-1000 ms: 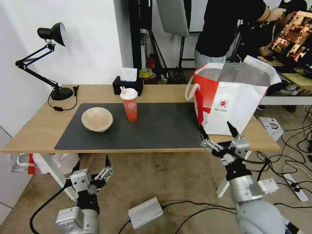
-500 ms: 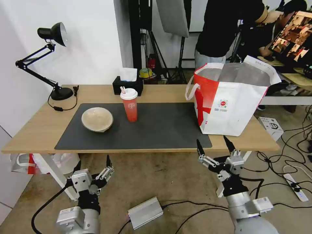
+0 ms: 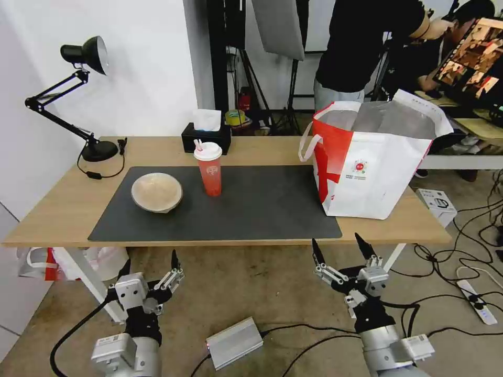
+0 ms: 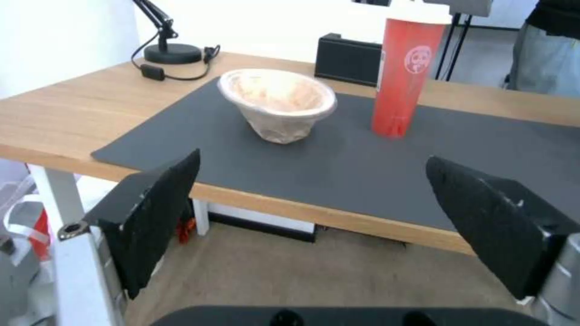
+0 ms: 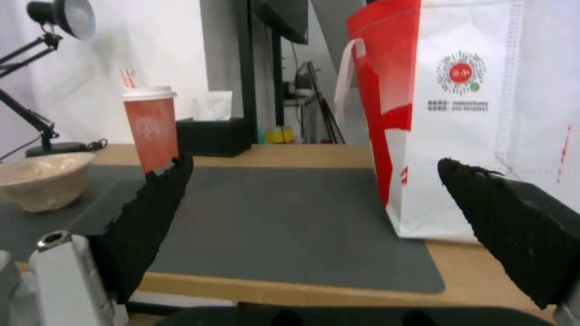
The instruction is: Pick up the trash from the table and place it into the takeout bag.
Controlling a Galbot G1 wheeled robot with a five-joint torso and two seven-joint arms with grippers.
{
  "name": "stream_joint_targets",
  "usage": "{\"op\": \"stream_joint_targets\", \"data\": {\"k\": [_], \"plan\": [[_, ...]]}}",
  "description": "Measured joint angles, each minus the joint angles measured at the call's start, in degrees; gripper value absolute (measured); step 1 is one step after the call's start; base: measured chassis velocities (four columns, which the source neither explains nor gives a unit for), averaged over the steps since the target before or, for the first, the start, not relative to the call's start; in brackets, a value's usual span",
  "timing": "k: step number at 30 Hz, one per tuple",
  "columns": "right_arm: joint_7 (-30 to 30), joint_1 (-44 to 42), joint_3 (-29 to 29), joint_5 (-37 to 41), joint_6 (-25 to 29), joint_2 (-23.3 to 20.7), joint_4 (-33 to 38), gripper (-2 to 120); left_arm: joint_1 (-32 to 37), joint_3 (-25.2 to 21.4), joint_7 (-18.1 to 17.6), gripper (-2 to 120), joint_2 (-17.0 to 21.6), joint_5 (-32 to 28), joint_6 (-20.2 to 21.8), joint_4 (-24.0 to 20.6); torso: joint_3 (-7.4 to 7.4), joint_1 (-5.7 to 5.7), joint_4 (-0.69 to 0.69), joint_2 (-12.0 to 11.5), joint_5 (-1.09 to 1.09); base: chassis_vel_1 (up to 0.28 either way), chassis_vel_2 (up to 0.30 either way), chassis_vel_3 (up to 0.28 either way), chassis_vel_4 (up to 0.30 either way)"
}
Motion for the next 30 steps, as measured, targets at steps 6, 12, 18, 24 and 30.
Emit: {"op": "stream_joint_targets", "data": {"k": [6, 12, 18, 24, 30], "plan": [[0.75, -0.71, -0.58, -0.55, -0.02, 1.06, -0.12, 100, 0.2, -0.08, -0.04, 100, 0.04, 0.0, -0.11, 0.03, 0.0, 0.0, 0.0, 0.0, 0.0, 0.0, 0.0, 0.0, 0.0], [1.81, -1.33, -1.3, -1.39, -0.03, 2.0, -0.72, 100, 0.28, 0.02, -0.15, 100, -0.1, 0.02, -0.2, 0.05, 0.0, 0.0, 0.0, 0.0, 0.0, 0.0, 0.0, 0.0, 0.0], [1.91, -1.16, -1.55, -1.48, -0.03, 2.35, -0.93, 100, 0.23, -0.06, -0.23, 100, -0.02, 0.02, -0.22, 0.08, 0.0, 0.0, 0.0, 0.0, 0.0, 0.0, 0.0, 0.0, 0.0], [2.0, -0.86, -1.61, -1.49, 0.03, 2.61, -1.27, 100, 0.12, -0.02, -0.27, 100, -0.17, 0.02, -0.22, 0.22, 0.0, 0.0, 0.0, 0.0, 0.0, 0.0, 0.0, 0.0, 0.0], [2.09, -0.19, -1.49, -1.43, 0.27, 2.27, -1.5, 100, 0.37, -0.48, -0.27, 100, 0.21, 0.01, -0.22, 0.05, 0.0, 0.01, 0.0, 0.0, 0.0, 0.0, 0.0, 0.0, 0.0]]}}
